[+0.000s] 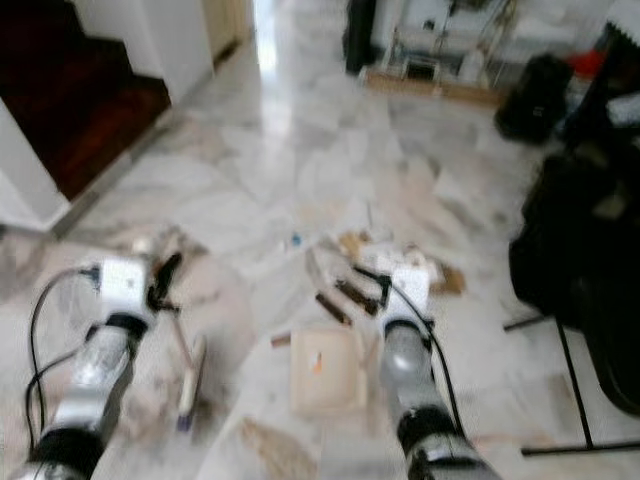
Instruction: Sweep floor
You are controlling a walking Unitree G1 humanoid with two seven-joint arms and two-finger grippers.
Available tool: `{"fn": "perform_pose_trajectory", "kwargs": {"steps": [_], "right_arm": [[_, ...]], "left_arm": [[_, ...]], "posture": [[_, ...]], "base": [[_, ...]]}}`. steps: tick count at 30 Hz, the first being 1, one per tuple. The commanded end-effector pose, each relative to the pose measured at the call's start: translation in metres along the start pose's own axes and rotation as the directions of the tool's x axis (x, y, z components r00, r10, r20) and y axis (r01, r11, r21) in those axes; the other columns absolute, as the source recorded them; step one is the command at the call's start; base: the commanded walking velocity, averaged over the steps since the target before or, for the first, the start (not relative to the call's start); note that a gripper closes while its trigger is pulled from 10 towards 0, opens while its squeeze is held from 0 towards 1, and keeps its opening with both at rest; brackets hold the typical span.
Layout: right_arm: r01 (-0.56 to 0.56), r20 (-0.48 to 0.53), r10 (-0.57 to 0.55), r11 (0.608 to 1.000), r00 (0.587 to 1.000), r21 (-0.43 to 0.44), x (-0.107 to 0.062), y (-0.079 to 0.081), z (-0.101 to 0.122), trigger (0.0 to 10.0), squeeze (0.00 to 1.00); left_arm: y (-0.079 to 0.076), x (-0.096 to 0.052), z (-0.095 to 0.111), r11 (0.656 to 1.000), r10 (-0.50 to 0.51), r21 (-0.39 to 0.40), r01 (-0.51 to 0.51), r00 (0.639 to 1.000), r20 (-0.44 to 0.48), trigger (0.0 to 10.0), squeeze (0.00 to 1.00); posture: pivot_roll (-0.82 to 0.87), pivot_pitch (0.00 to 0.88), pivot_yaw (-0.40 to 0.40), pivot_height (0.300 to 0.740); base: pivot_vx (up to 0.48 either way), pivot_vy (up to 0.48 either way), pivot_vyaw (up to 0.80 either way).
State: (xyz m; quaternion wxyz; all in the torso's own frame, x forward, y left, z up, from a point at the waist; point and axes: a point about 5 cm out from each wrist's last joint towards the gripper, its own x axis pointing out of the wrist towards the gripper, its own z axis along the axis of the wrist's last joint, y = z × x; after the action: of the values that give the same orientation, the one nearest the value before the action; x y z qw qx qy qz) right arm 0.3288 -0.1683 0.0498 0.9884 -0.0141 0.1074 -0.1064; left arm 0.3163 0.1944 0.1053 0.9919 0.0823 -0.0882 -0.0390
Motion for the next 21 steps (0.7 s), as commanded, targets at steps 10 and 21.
{"fn": "perform_pose_trajectory", "kwargs": {"steps": [10,21], "right_arm": [[0.004,0.042,-0.004,1.000,0.999,-0.001,0.0030,0.0035,0.0101,10.0,0.00],[0.013,0.043,-0.013,1.000,0.999,-0.004,0.0032,0.0038,0.0105,10.0,0.00]], "left_arm": [[0.0064,-0.0009,0.0031,1.000,0.007,0.017,-0.007,1.000,0.014,10.0,0.00],[0.0071,-0.0007,0.0038,1.000,0.005,0.018,-0.005,1.000,0.015,10.0,0.00]], "posture": [[0.09,0.057,-0.057,0.740],[0.09,0.066,-0.057,0.740]], "base": [[0.000,0.000,-0.32],[0.000,0.233,-0.74]]}}
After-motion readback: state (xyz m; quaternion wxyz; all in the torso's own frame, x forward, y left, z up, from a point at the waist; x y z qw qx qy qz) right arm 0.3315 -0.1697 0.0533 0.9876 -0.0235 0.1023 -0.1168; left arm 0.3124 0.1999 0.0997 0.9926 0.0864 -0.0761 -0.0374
